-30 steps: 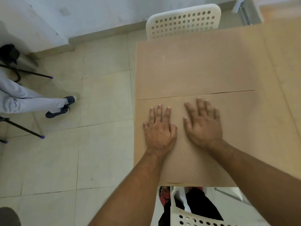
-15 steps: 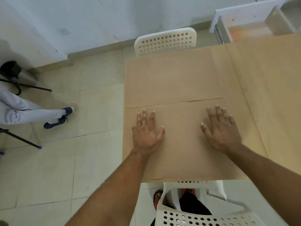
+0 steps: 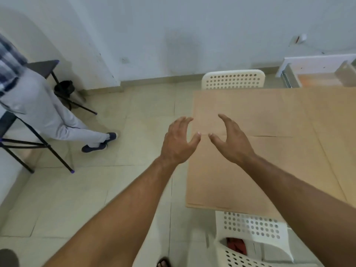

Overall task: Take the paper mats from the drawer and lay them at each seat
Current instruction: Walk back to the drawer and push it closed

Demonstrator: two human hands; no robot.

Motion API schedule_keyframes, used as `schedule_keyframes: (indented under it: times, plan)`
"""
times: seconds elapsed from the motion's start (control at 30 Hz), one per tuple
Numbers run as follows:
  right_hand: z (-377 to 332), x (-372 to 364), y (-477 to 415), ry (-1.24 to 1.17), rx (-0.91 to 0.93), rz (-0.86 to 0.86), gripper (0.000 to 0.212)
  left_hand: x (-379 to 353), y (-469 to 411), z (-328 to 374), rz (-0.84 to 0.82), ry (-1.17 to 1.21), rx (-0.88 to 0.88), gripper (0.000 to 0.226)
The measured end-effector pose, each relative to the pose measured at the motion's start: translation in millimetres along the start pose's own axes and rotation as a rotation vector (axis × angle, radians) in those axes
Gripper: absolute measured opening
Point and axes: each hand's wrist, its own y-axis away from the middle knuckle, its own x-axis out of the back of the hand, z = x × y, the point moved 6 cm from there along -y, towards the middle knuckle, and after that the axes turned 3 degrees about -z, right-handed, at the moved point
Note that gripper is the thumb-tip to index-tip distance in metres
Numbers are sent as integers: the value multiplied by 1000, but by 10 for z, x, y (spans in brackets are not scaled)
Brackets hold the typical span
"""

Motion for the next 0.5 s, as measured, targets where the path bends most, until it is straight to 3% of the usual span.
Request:
schedule_keyframes:
  times: [0.3,0.5]
  plan:
    - [-1589,-497,-191,-35,92,84,75,1718,161,-747,119,52,-159,60]
    - [-2172,-628,-578,-14,130,114,75,2328,-139,-1123,184,58,-214,60]
